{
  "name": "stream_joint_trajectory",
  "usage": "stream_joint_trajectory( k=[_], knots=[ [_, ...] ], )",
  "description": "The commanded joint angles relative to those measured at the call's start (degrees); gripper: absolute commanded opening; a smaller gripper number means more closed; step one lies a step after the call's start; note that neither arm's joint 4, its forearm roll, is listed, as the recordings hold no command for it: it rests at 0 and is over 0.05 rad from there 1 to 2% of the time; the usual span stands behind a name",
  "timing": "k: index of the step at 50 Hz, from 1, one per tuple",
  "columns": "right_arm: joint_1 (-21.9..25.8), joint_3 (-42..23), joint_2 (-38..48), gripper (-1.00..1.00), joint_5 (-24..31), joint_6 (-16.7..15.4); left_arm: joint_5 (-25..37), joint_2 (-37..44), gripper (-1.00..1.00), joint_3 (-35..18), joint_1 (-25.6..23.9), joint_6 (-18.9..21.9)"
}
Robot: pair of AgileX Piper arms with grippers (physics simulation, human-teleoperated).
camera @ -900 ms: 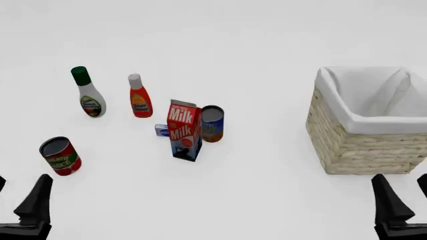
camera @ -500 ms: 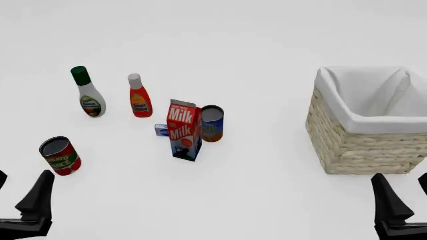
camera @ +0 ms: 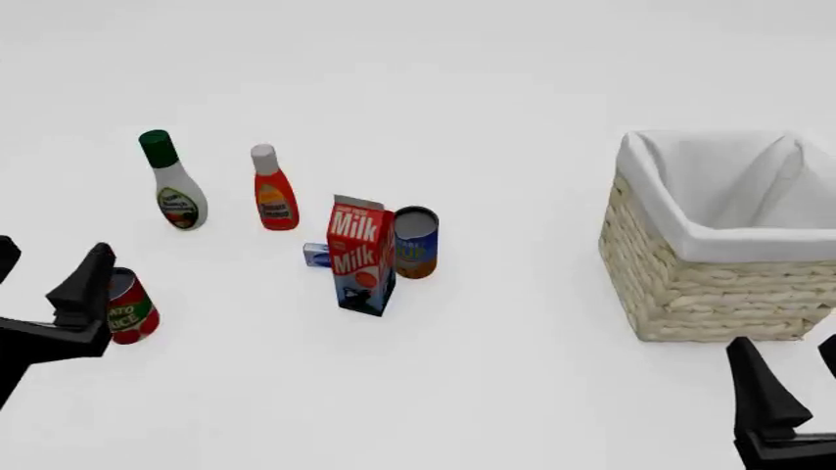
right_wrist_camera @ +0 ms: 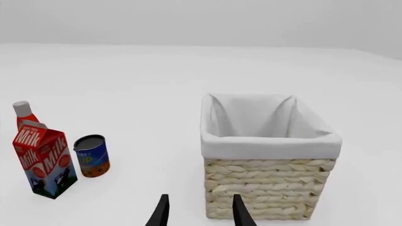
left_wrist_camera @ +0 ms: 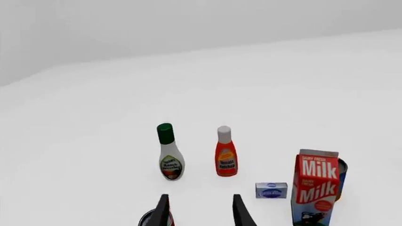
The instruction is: Pick the salad dressing and place it in the basket.
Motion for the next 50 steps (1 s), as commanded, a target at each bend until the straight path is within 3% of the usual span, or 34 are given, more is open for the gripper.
stream_joint_trajectory(
  k=[1,18,44,50],
  knots=[
    [0.6,0.0,1.3,1.00,-1.0,0.0,-3.7,14.2,1.00,-11.2,0.2,0.4],
    [1.3,0.7,3.9,1.00,-4.2,0.2,-0.3,28.6,1.00,-28.7,0.7,-0.5],
    [1.8,0.9,1.9,1.00,-2.2,0.6,7.8,56.8,1.00,-58.3,5.8,0.1],
    [1.6,0.9,1.4,1.00,-1.7,0.6,8.9,60.1,1.00,-61.6,6.5,0.3]
  ],
)
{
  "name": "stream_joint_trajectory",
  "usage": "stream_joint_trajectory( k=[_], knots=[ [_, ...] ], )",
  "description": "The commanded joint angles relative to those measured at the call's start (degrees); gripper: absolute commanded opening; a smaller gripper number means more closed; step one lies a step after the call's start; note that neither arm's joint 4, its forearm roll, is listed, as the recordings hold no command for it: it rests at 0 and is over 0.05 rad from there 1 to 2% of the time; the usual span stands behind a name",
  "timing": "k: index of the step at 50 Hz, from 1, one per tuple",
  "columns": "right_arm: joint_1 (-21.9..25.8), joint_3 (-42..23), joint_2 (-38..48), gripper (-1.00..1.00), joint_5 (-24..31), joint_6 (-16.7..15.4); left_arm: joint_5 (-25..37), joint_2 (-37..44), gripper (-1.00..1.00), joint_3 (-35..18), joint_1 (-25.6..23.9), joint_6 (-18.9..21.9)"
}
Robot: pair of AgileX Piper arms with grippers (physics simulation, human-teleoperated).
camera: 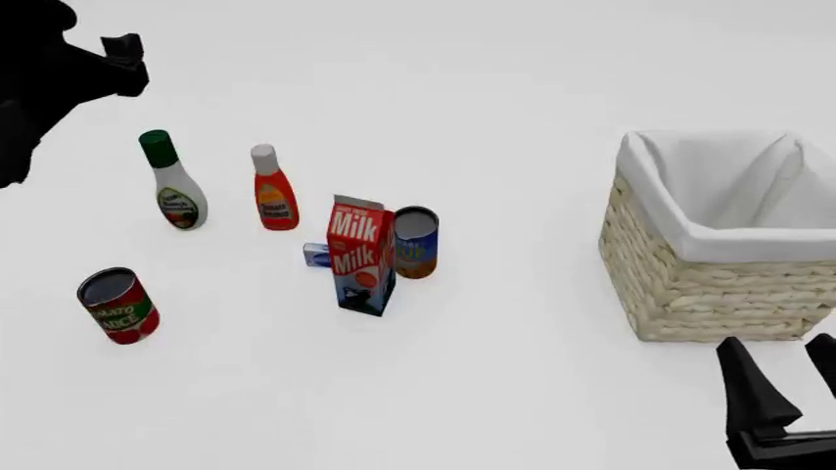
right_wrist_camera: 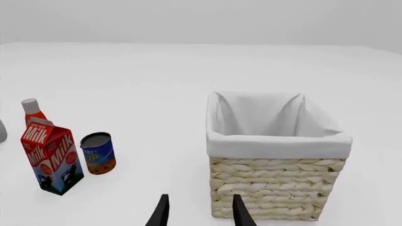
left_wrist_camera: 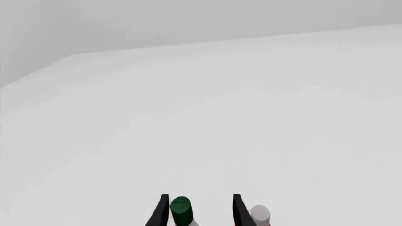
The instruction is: Pick the salad dressing and place it in the basket.
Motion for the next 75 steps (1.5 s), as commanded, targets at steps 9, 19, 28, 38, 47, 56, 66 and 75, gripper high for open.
stream_joint_trajectory(
  k=[9,19,28,38,47,56,66,75],
  knots=[
    [0.0,0.1,-1.3,1.00,1.4,0.4,3.3,13.0,1.00,-12.2,2.9,-1.3],
    [0.2,0.1,-1.4,1.00,1.5,0.3,6.3,19.7,1.00,-17.8,4.7,-4.1],
    [0.0,0.0,-2.0,1.00,2.3,0.2,9.7,24.0,1.00,-22.4,5.6,-4.8],
    [0.5,0.1,-1.6,1.00,2.1,0.2,13.4,27.5,1.00,-26.7,6.3,-5.7],
    [0.4,0.0,-2.2,1.00,2.9,0.2,15.7,30.1,1.00,-29.5,5.3,-5.4],
    [0.3,-0.1,-2.8,1.00,3.7,0.2,18.0,32.7,1.00,-32.1,5.3,-7.1],
    [0.4,-0.2,-2.7,1.00,3.7,0.1,18.6,34.3,1.00,-32.4,5.0,-7.2],
    [0.8,-0.3,-2.7,1.00,3.7,0.1,19.4,35.8,1.00,-33.0,5.9,-7.6]
  ],
)
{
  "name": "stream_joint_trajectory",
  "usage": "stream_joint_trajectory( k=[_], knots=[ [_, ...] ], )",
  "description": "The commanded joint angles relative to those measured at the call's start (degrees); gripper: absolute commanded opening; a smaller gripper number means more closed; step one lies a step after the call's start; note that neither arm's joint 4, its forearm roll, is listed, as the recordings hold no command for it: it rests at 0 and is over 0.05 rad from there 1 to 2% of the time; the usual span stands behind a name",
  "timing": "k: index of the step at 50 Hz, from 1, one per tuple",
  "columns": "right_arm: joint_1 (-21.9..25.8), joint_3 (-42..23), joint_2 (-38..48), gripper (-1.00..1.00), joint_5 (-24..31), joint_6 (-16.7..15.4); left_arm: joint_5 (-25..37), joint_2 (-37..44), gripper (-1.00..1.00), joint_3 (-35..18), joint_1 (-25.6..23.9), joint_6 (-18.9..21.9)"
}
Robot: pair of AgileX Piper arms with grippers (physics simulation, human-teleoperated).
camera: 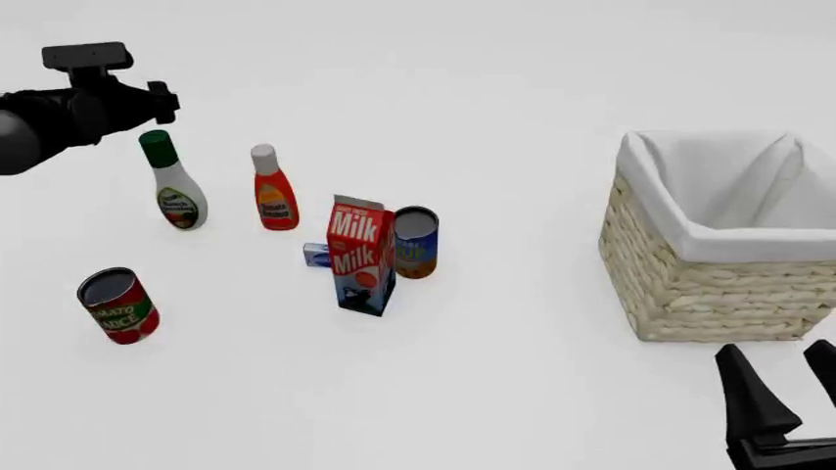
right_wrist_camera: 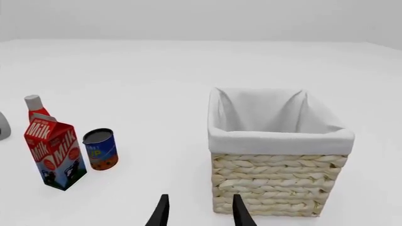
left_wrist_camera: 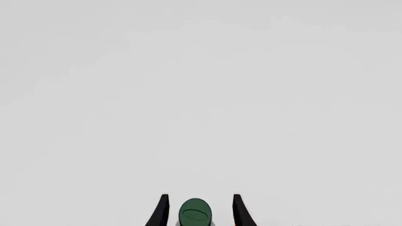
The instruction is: Pick the salad dressing and place it in the basket.
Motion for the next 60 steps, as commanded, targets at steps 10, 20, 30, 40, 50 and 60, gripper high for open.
stream_joint_trajectory(
  k=[10,20,30,40,50,60],
  knots=[
    [0.4,-0.7,-0.3,1.00,0.8,-0.1,0.5,3.1,1.00,-0.4,0.6,-1.1],
    [0.5,-1.1,-0.3,1.00,1.0,-0.1,0.9,4.4,1.00,-0.8,0.2,-1.5],
    [0.6,-0.7,-0.3,1.00,0.7,0.0,0.1,5.5,1.00,0.3,0.5,-2.3],
    [0.7,-0.3,-0.2,1.00,0.4,0.1,-0.5,6.1,1.00,1.4,0.6,-2.8],
    [0.7,0.0,-0.3,1.00,0.5,0.3,-0.8,6.5,1.00,1.7,0.9,-2.6],
    [0.9,0.1,-0.3,1.00,0.4,0.4,-1.9,6.9,1.00,2.6,0.5,-3.0]
  ],
)
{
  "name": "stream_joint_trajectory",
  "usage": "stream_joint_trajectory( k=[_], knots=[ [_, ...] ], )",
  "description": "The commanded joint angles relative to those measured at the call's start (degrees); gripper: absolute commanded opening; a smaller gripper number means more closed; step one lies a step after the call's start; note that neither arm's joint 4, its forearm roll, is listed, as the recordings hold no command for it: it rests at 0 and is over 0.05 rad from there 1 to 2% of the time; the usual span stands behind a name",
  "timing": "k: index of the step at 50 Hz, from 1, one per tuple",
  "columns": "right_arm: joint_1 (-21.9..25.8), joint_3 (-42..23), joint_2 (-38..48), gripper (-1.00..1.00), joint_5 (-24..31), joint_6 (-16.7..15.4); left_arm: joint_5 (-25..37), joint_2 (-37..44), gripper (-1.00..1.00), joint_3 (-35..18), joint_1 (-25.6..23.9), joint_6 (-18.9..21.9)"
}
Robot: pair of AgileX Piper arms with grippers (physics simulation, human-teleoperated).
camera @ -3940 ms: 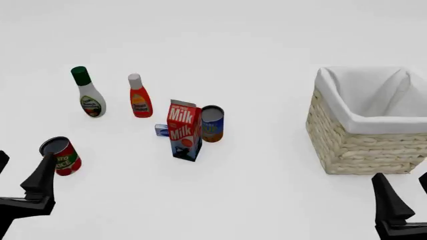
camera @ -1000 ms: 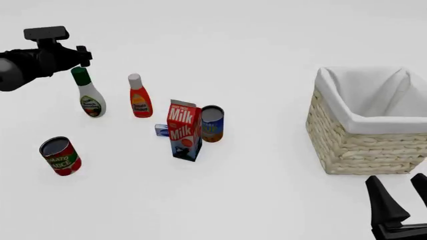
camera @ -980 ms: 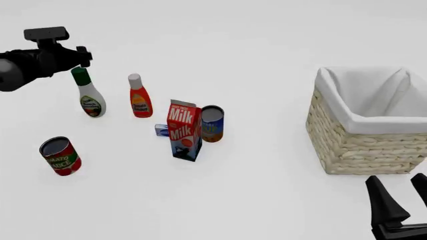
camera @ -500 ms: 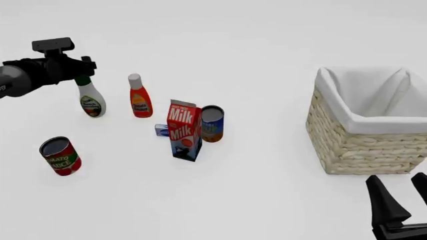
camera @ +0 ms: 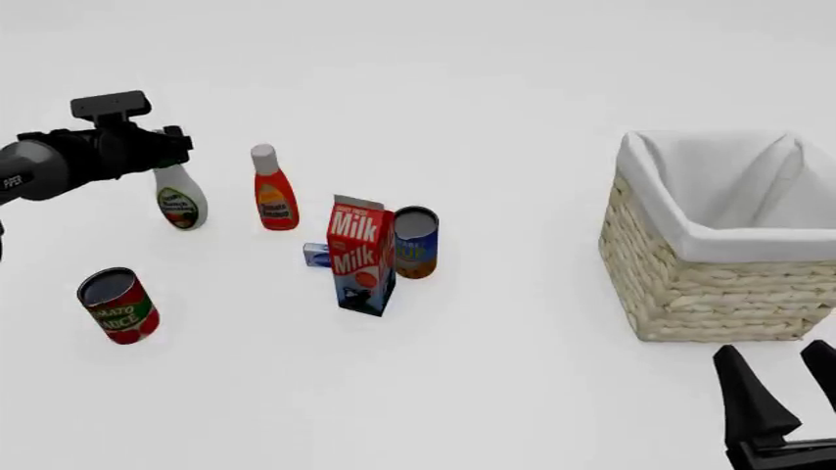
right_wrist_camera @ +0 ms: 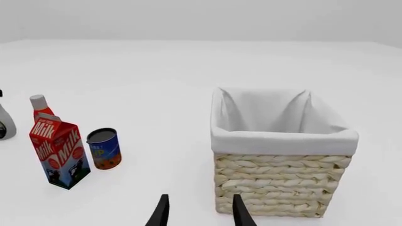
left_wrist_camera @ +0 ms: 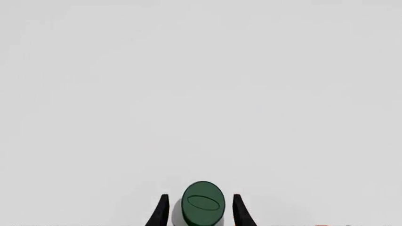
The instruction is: Pick the salad dressing and place it in the basket.
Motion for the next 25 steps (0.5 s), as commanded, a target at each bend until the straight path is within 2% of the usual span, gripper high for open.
stream_joint_trajectory(
  k=[1,4,5,18,25],
  knots=[
    [0.1,0.2,0.0,1.00,0.0,0.1,-1.4,0.1,1.00,1.3,-0.5,-0.6],
    [0.1,0.2,0.0,1.00,0.0,0.1,-3.0,-0.9,1.00,2.5,0.1,0.2],
    [0.1,0.2,0.0,1.00,0.0,0.0,-3.3,-1.1,-1.00,2.7,0.3,0.2],
    [0.2,0.3,-0.1,1.00,0.0,0.1,-5.5,-4.0,-1.00,4.5,1.2,0.9],
    [0.2,0.4,-0.2,1.00,-0.1,0.1,-4.6,-6.8,-1.00,3.7,0.8,1.4]
  ],
)
